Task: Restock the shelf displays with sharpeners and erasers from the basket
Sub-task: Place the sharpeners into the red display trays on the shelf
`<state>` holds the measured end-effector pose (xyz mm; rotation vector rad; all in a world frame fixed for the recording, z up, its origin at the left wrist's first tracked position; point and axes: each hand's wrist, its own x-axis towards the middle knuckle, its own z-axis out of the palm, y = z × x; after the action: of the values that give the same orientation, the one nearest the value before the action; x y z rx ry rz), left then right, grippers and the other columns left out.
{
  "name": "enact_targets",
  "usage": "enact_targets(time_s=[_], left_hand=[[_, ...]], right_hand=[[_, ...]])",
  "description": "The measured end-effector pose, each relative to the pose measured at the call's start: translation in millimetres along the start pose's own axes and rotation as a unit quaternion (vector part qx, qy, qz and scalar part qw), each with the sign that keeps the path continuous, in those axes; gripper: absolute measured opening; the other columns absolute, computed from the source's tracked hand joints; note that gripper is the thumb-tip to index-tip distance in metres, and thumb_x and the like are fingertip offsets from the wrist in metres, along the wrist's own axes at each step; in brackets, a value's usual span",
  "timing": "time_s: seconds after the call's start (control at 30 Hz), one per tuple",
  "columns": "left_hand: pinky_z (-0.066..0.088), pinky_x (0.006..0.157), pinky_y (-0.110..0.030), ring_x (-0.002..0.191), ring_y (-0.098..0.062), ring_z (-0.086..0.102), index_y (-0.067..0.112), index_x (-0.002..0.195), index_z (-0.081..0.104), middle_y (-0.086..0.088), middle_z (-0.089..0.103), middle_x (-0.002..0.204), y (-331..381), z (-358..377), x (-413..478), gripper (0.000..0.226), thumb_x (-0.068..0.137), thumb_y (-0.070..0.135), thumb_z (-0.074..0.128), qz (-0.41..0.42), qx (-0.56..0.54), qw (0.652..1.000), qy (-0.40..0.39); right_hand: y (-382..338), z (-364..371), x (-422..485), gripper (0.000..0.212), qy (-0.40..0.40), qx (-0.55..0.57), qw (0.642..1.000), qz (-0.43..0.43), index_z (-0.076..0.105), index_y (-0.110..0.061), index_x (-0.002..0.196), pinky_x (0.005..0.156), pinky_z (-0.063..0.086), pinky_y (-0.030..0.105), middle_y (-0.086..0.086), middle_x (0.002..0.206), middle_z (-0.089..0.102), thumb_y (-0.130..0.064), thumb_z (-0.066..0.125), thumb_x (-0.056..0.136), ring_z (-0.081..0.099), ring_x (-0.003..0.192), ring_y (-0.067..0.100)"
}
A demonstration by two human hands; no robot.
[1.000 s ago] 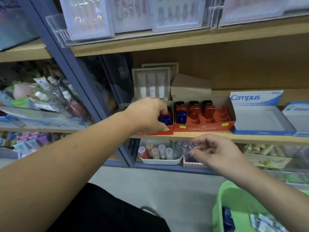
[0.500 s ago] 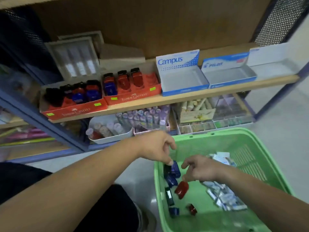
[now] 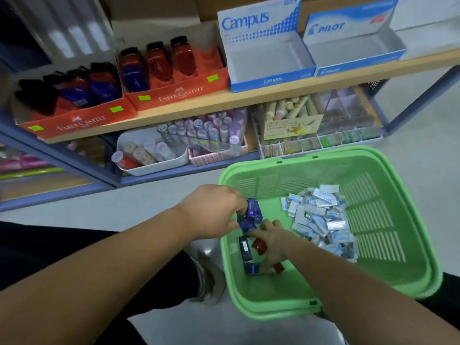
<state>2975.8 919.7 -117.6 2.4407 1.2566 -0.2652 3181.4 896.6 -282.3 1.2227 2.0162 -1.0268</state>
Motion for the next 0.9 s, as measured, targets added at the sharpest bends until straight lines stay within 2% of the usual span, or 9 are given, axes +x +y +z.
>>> enact_targets(time_s=[0.1, 0.2, 0.4, 0.5, 0.6, 0.63, 0.73, 0.83, 0.9], left_hand=[[0.052, 0.078, -0.034, 0.098, -0.015, 0.059, 0.028, 0.11, 0.068, 0.011, 0.061, 0.102, 2, 4, 5, 0.023, 0.09, 0.038, 0.067, 0.02, -0.013, 1.0, -0.011], [0.054, 0.082, -0.039, 0.101, -0.017, 0.06, 0.026, 0.111, 0.07, 0.008, 0.065, 0.106, -4, 4, 8, 0.025, 0.087, 0.031, 0.068, 0.026, -0.02, 0.999, -0.016], [0.054, 0.081, -0.038, 0.102, -0.018, 0.062, 0.029, 0.111, 0.069, 0.01, 0.065, 0.104, -3, 11, 10, 0.025, 0.088, 0.037, 0.066, 0.037, 0.009, 0.999, -0.01], [0.055, 0.077, -0.039, 0.1, -0.019, 0.063, 0.028, 0.106, 0.069, 0.009, 0.065, 0.099, 1, 16, 11, 0.02, 0.091, 0.037, 0.058, 0.052, 0.064, 0.997, -0.006], [0.055, 0.076, -0.039, 0.096, -0.021, 0.063, 0.023, 0.102, 0.07, 0.004, 0.066, 0.098, 12, 18, 17, 0.019, 0.092, 0.03, 0.056, 0.062, 0.035, 0.997, -0.031], [0.054, 0.078, -0.039, 0.097, -0.022, 0.062, 0.021, 0.104, 0.07, 0.002, 0.066, 0.101, 18, 22, 22, 0.018, 0.092, 0.028, 0.057, 0.056, 0.029, 0.996, -0.057], [0.056, 0.08, -0.04, 0.096, -0.027, 0.062, 0.017, 0.104, 0.068, -0.004, 0.064, 0.106, 34, 43, 51, 0.016, 0.092, 0.024, 0.06, -0.021, 0.04, 0.99, -0.13], [0.054, 0.091, -0.039, 0.106, -0.028, 0.058, 0.015, 0.119, 0.063, -0.007, 0.059, 0.117, 37, 79, 82, 0.036, 0.088, 0.032, 0.07, -0.14, -0.027, 0.981, -0.131], [0.05, 0.101, -0.044, 0.118, -0.029, 0.052, 0.018, 0.136, 0.052, -0.007, 0.051, 0.13, 35, 104, 94, 0.062, 0.083, 0.039, 0.075, -0.198, -0.059, 0.97, -0.126]], right_hand=[[4, 14, 2, 0.076, -0.023, 0.011, 1.0, 0.015, 0.055, -0.022, 0.13, 0.096, 0.051, 0.037, 0.003, 0.133, 0.051, -0.041, 0.091, 0.066, 0.053, 0.116, 0.024], [9, 16, 1, 0.056, -0.082, 0.061, 0.994, 0.045, 0.061, -0.017, 0.12, 0.081, 0.053, 0.031, 0.007, 0.12, 0.063, -0.035, 0.086, 0.073, 0.064, 0.1, 0.024], [8, 15, -5, 0.047, -0.105, 0.027, 0.993, 0.036, 0.06, -0.015, 0.129, 0.091, 0.046, 0.033, 0.009, 0.127, 0.063, -0.031, 0.074, 0.088, 0.061, 0.116, 0.029], [13, 12, -12, 0.041, -0.11, 0.036, 0.992, 0.048, 0.059, -0.017, 0.131, 0.089, 0.046, 0.033, 0.009, 0.126, 0.062, -0.022, 0.068, 0.091, 0.061, 0.114, 0.028], [24, -4, -20, 0.04, -0.106, 0.055, 0.991, 0.066, 0.06, -0.02, 0.13, 0.093, 0.05, 0.038, 0.009, 0.124, 0.063, -0.024, 0.065, 0.091, 0.062, 0.111, 0.028], [28, -13, -24, 0.04, -0.099, 0.06, 0.991, 0.069, 0.061, -0.02, 0.13, 0.088, 0.052, 0.038, 0.01, 0.124, 0.064, -0.026, 0.066, 0.091, 0.064, 0.11, 0.028], [40, -48, -38, 0.036, -0.07, 0.07, 0.992, 0.084, 0.063, -0.015, 0.128, 0.061, 0.057, 0.032, 0.014, 0.122, 0.067, -0.024, 0.064, 0.093, 0.07, 0.101, 0.028], [47, -76, -50, 0.033, -0.034, 0.182, 0.978, 0.094, 0.061, -0.013, 0.127, 0.071, 0.064, 0.045, 0.022, 0.114, 0.065, -0.014, 0.065, 0.094, 0.073, 0.094, 0.037], [56, -83, -60, 0.03, 0.016, 0.294, 0.951, 0.092, 0.059, -0.017, 0.122, 0.063, 0.063, 0.043, 0.021, 0.111, 0.063, -0.011, 0.068, 0.095, 0.071, 0.087, 0.037]])
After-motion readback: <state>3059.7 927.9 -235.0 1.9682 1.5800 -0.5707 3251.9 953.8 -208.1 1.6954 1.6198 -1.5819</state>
